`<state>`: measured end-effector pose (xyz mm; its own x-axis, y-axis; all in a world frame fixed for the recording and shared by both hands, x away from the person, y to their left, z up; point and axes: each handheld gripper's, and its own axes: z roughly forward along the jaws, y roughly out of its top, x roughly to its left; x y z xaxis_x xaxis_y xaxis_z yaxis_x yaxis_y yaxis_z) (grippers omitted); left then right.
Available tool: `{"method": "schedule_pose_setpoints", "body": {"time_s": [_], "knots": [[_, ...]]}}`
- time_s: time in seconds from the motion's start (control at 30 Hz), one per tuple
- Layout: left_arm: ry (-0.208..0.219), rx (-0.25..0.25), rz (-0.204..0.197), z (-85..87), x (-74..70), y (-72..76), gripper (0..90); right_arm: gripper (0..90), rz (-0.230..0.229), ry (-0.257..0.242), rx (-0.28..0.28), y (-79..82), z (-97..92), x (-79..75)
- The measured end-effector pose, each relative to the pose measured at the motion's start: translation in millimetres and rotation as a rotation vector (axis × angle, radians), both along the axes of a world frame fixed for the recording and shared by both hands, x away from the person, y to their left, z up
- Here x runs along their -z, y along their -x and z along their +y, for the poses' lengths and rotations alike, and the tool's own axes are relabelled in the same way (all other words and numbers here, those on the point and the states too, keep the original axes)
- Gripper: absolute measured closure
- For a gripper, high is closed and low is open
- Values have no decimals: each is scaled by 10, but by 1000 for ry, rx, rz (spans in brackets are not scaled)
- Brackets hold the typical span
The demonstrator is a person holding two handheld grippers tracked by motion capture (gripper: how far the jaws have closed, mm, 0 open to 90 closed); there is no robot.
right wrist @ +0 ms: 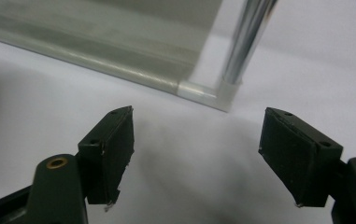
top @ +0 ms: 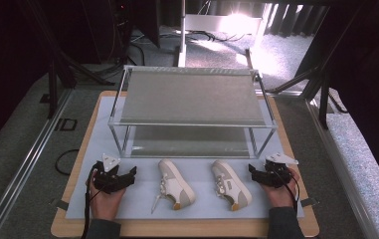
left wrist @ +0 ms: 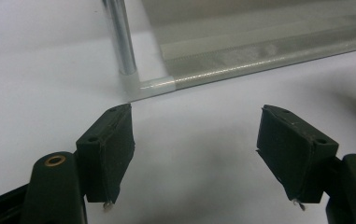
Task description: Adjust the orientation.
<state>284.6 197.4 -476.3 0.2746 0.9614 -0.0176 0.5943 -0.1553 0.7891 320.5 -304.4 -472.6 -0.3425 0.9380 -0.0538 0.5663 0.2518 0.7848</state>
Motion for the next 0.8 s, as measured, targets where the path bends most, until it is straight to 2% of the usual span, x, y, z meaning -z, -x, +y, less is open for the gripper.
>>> {"method": "schedule_pose_setpoints", "body": {"time_s": [0.1,0.23,0.37,0.43,0.53,0.8], "knots": [[13,7,2,-3,-7,15,272,286,-5,-1,-5,29,8,-17],[47,42,-16,-15,-44,57,274,308,-15,-1,-15,87,27,-47],[72,76,-25,-26,-78,88,279,339,-15,1,-1,118,20,-70],[84,94,-36,-30,-95,105,311,343,-14,-1,3,125,8,-58],[84,128,-60,-65,-137,146,312,348,-16,-2,-4,143,10,-68],[71,177,-58,-155,-194,195,327,361,-38,7,-25,195,52,-127]]}}
